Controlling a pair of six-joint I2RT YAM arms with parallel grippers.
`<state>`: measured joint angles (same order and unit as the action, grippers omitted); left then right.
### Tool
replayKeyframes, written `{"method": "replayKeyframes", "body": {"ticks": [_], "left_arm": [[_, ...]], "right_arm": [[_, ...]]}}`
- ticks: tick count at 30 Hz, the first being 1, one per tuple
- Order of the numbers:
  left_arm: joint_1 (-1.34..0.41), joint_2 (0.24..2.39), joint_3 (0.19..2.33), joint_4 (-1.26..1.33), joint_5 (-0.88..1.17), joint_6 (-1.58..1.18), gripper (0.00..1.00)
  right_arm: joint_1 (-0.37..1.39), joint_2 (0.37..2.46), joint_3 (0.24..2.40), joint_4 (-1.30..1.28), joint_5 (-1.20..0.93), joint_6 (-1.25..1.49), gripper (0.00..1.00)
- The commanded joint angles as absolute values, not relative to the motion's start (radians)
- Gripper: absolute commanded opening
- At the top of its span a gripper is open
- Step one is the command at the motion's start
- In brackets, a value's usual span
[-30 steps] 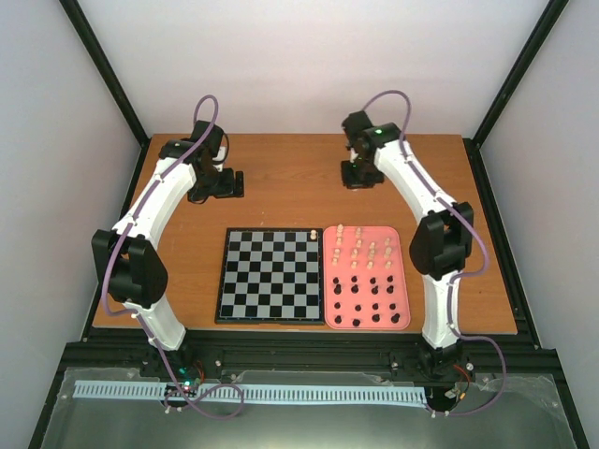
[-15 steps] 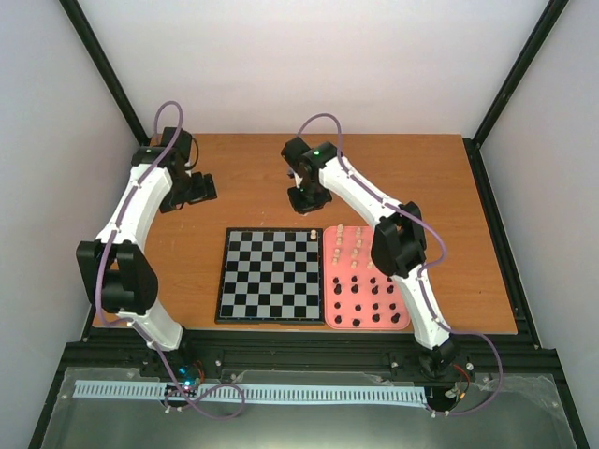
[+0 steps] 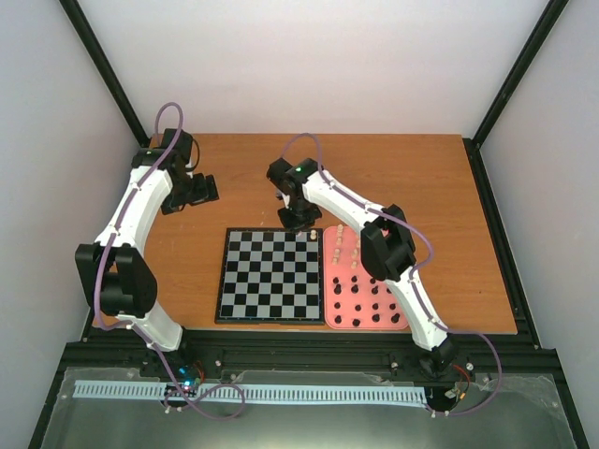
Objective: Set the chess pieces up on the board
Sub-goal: Place the chess piece on the chessboard.
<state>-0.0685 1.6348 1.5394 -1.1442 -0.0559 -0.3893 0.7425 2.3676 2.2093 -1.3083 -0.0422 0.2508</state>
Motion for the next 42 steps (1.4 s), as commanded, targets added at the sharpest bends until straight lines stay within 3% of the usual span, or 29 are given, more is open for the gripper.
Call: {"method": "replayKeyframes", "body": {"ticks": [1, 42], "left_arm": [[-0.07, 1.605, 1.535, -1.128, -0.04, -0.402, 1.0], [-0.07, 1.594, 1.525, -1.111, -0.012, -0.395, 1.0]], "right_arm": [[0.746, 2.371, 2.176, -1.325, -0.025, 0.257, 0.03], [0.746, 2.419, 2.16, -1.248, 0.032, 0.26, 0.03]]}}
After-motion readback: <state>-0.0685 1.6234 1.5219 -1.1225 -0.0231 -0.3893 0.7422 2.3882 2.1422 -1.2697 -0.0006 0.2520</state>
